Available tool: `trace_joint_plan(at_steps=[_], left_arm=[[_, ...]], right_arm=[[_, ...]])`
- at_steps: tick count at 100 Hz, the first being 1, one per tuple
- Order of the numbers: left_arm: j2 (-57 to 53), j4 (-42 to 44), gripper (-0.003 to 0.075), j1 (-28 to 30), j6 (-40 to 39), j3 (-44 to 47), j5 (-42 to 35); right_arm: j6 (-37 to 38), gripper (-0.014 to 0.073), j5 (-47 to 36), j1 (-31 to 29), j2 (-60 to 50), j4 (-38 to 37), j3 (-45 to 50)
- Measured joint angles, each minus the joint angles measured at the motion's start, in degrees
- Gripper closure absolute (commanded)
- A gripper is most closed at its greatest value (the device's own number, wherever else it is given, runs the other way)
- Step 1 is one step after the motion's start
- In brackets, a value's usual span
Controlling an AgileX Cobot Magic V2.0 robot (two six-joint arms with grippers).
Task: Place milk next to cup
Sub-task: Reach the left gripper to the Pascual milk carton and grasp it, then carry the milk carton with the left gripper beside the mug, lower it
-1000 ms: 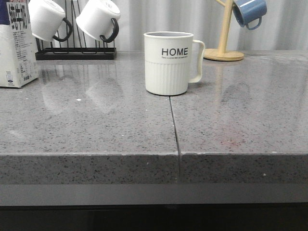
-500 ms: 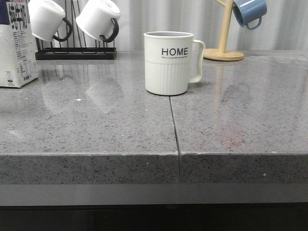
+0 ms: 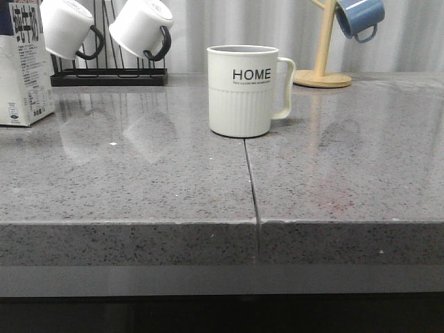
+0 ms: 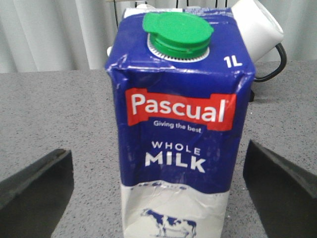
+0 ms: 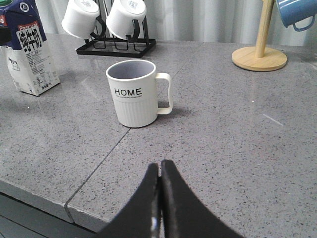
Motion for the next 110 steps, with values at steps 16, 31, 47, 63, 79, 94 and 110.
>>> trace_joint_plan(at_steps=[16,31,47,63,79,94,110], left_arm=[[3.94,0.0,0.005,-0.54,0.0,-3.1,-0.49],[7.99,-0.61,0.005,-0.54,-0.1,-5.86,-0.8],[10.71,-0.85,0.0129,-0.54,-0.09,-7.69,-1.51],[10.85,-1.09,0.0344,-0.54,-0.09,-7.71,-2.52],[10.94,-1.29,0.0491,-0.54,-0.09,-7.71,-2.4],[10.94,-2.37,0.0561,-0.98,-0.09,-7.81,-2.15],[8.78,-4.84,0.0566,-3.01,1.98,-7.81,0.65]], right_arm=[[0.0,0.0658,0.0,0.0,0.0,0.0,0.0],[0.0,0.0658,0.0,0.0,0.0,0.0,0.0],[0.0,0.0658,0.0,0.0,0.0,0.0,0.0],[0.0,0.0658,0.0,0.0,0.0,0.0,0.0],[0.0,0.0658,0.0,0.0,0.0,0.0,0.0],[0.0,0.0658,0.0,0.0,0.0,0.0,0.0],[0.0,0.0658,0.0,0.0,0.0,0.0,0.0]])
